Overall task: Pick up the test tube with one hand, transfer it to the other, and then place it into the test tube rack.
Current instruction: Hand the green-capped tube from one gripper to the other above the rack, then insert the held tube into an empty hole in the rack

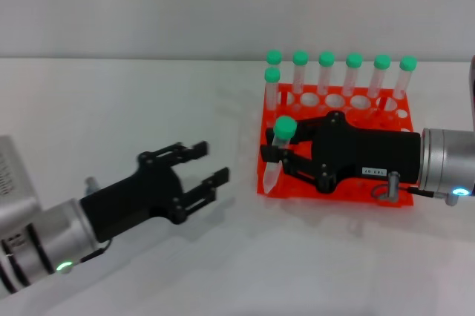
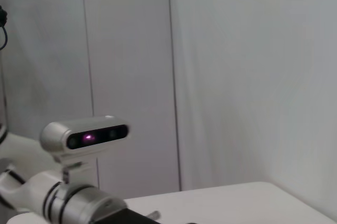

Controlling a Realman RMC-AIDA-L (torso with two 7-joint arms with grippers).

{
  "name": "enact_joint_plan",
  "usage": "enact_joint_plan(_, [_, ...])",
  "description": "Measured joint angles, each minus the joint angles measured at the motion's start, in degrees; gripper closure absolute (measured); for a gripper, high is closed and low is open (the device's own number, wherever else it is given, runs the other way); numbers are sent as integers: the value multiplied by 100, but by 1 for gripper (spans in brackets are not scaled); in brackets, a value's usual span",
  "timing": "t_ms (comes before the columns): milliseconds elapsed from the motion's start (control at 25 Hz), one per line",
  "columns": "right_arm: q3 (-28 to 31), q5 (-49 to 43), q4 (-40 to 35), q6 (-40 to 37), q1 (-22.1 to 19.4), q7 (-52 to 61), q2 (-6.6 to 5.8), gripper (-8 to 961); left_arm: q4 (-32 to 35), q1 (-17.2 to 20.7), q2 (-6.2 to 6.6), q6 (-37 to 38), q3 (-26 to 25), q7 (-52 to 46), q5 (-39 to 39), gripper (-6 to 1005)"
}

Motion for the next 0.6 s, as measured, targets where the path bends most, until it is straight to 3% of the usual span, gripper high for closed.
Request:
enact_joint_plan(200, [18, 280, 0, 253, -6, -164, 14, 745, -90, 471, -17, -12, -2, 65, -770, 551])
enact_joint_plan(440, [-47, 1269, 101, 930, -73, -788, 41, 745, -11, 1014, -40, -36, 0, 251, -1591, 279])
enact_joint_plan(600, [-60, 1803, 311, 1015, -43, -1178, 53, 745, 72, 1080, -44, -38, 1, 251, -1657, 114])
